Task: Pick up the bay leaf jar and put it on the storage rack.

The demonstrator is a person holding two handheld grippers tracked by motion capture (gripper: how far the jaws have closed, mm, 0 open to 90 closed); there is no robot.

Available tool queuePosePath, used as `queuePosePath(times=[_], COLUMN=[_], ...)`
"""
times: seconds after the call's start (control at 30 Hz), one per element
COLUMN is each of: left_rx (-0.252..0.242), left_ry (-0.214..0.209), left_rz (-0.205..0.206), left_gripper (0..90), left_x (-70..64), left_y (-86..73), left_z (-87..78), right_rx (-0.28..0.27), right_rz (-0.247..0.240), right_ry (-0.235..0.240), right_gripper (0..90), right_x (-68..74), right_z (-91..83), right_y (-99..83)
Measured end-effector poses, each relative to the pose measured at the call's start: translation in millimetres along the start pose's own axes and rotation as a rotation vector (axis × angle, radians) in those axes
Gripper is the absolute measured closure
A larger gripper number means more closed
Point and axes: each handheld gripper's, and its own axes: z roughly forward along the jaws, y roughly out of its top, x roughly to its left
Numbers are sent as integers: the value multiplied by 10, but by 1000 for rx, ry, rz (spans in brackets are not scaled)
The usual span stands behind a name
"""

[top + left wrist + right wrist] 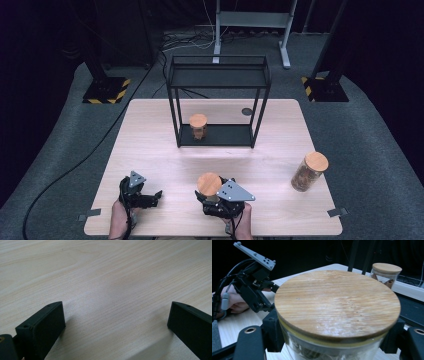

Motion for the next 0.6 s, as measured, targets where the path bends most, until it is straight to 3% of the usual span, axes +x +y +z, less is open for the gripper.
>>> queuePosePath(times=[0.6], left_rx=[0], left_ry=[-2], left_rz=[1], left_gripper=[7], left_x=[-1], left_y=[0], left_z=[0], right_rx=[-2], right_rz=[17], right_ry=[-46], right_gripper=[250], right_x=[-117], right_z=[-12], right_y=[-13])
